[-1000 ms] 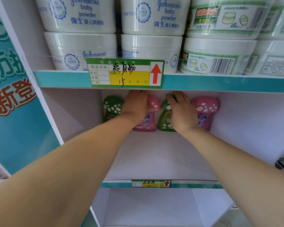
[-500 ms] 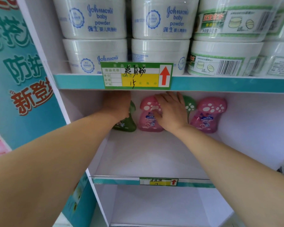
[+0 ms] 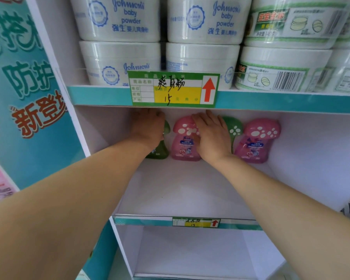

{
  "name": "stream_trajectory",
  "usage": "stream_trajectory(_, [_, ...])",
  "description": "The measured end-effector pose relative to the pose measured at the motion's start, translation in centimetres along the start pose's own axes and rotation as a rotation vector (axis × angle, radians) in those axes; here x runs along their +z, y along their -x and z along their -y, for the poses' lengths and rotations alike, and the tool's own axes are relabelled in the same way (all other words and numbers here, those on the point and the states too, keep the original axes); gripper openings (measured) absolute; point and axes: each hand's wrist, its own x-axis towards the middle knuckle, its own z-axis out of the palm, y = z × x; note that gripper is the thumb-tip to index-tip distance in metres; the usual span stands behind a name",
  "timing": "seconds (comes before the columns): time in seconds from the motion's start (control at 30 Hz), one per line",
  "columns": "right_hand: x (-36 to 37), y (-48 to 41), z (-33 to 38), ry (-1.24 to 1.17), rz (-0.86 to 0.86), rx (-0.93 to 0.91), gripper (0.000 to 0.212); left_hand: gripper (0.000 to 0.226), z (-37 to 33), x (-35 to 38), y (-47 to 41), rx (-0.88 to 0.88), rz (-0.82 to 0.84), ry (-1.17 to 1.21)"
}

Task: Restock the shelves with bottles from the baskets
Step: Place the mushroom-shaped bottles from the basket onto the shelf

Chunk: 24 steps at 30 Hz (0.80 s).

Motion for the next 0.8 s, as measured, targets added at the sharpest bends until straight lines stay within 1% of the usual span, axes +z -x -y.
stream_trajectory(0.1, [-0.1,0.5,0.3,0.021,0.013,-0.005,0.062,0.064,0.2,0.1,0.5,-0.001,0.004,0.003])
stream_trajectory(0.17, [-0.3,1.0,0.6,0.047,0.021,-0.01,0.063,0.067,0.1,-0.3,1.1,-0.001,0.007,-0.002])
stream_trajectory(0.27, [-1.2,2.1,1.3,0.056,0.019,-0.002,0.06,0.061,-0.1,-1.2,2.5,-0.023,0.016,-0.013])
stream_trajectory(0.37, [-2.3,3.8,2.1,0.087,0.007,-0.005,0.053,0.06,-0.4,-1.7,4.7,-0.03,0.033,-0.016])
stream_trajectory(0.5, [-4.4,6.4,3.2,0.067,0.115,-0.022,0.044,0.061,-0.6,-2.3,8.4,-0.035,0.05,0.017])
stream_trajectory(0.6, [-6.5,8.3,3.9,0.067,0.231,0.002,0.047,0.048,-0.8,-3.3,11.4,-0.045,0.075,0.097])
stream_trajectory(0.67, [-7.7,9.7,4.4,0.068,0.291,0.028,0.045,0.04,-1.0,-3.9,13.4,-0.04,0.062,0.13])
stream_trajectory(0.73, [-8.9,11.3,4.8,0.057,0.322,0.046,0.041,0.038,-1.2,-4.3,15.3,-0.024,0.047,0.146])
stream_trajectory(0.8, [-10.0,13.0,5.3,0.05,0.335,0.053,0.038,0.04,-1.5,-4.7,17.5,-0.002,0.04,0.148])
